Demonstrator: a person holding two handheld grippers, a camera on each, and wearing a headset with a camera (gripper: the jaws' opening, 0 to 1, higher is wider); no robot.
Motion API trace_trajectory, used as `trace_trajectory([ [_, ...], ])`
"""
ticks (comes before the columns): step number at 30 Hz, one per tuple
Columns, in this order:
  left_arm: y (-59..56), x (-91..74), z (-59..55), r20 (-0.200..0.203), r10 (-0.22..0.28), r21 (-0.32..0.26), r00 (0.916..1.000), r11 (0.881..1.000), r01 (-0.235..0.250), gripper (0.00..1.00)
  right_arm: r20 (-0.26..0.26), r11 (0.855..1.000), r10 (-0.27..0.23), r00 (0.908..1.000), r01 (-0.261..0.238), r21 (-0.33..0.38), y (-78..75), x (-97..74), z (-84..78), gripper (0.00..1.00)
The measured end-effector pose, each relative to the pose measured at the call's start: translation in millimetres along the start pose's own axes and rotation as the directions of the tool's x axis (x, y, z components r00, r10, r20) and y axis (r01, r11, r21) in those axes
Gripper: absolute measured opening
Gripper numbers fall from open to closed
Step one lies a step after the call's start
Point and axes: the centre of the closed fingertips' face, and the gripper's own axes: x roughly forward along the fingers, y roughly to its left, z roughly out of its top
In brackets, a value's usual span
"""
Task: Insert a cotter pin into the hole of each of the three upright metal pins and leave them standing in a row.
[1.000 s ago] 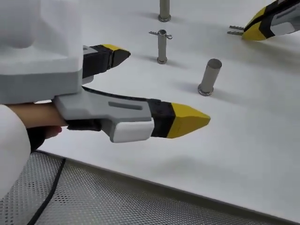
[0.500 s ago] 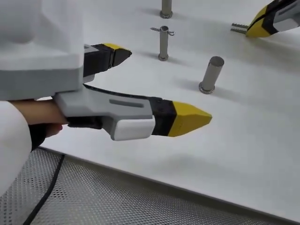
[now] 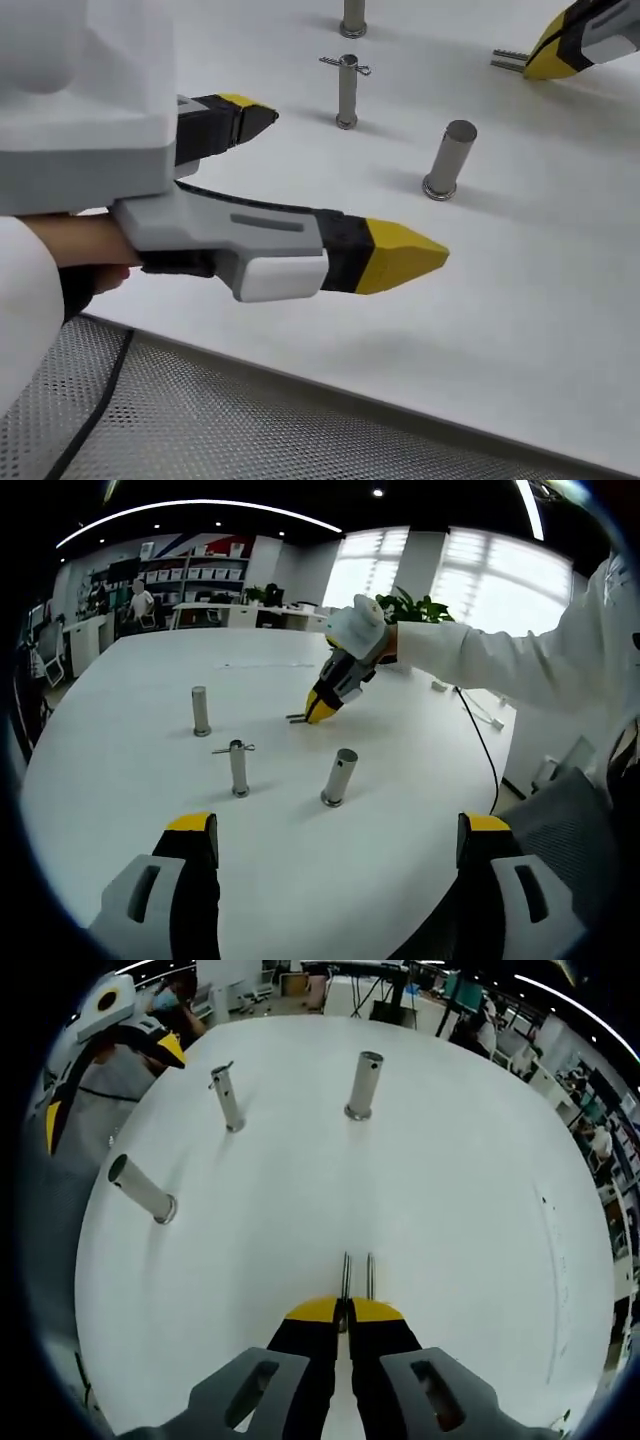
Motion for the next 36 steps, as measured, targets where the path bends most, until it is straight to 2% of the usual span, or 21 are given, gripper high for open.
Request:
trace_trajectory([
  [2, 0.4, 0.3, -1.5, -0.005, 0.002, 0.000, 1.0000, 1.000, -0.002, 0.99, -0.026, 1.000, 0.014, 0.9996, -0.015, -0.014, 0.7, 0.1, 1.0, 0.00],
  [5, 1.6, 0.5, -1.5, 0.002, 0.008, 0.014, 1.0000, 1.000, -0.008, 0.99, -0.056, 0.996, 0.041, 0.9976, -0.044, -0.071, 2.4, -0.1, 1.7, 0.00],
  [8, 0.4, 1.2, 0.2, 0.007, 0.003, 0.009, 1.0000, 1.000, -0.003, 0.99, -0.081, 0.995, 0.054, 0.9953, -0.060, -0.078, 1.6, 0.3, 2.6, 0.00],
  [13, 0.4, 2.5, 1.7, 0.009, 0.000, 0.003, 1.0000, 1.000, 0.000, 0.99, -0.092, 0.997, 0.047, 0.9947, -0.052, -0.059, 1.6, -0.8, 2.5, 0.00],
  [16, 0.8, 2.6, 2.4, 0.006, -0.002, 0.007, 1.0000, 1.000, 0.002, 0.99, -0.083, 1.000, 0.023, 0.9963, -0.023, 0.001, 0.8, -1.3, 2.1, 0.00],
  [18, 1.8, 2.7, 1.0, -0.013, -0.002, 0.017, 0.9999, 1.000, 0.002, 0.99, -0.074, 0.999, 0.018, 0.9971, -0.015, 0.038, -0.7, -1.2, 2.4, 0.00],
  [21, 2.0, 3.1, 3.2, -0.013, -0.008, 0.031, 0.9999, 0.999, 0.009, 0.99, -0.072, 1.000, 0.013, 0.9973, -0.012, 0.014, -1.6, -0.6, 2.1, 0.00],
  [24, 1.5, 3.4, 8.9, 0.006, -0.016, 0.036, 0.9999, 0.999, 0.016, 0.99, -0.070, 1.000, 0.009, 0.9975, -0.009, 0.001, -0.6, -1.6, 2.5, 0.00],
  [29, -0.2, 2.3, 18.5, 0.038, -0.023, 0.077, 0.9990, 0.997, 0.020, 0.99, -0.059, 1.000, -0.007, 0.9982, 0.005, -0.030, 0.1, -1.1, 3.3, 0.00],
  [36, -1.2, 1.1, 34.4, 0.107, -0.027, 0.067, 0.9938, 0.998, 0.020, 0.99, -0.031, 0.999, -0.018, 0.9994, 0.017, -0.038, 9.7, -9.1, 5.2, 0.00],
])
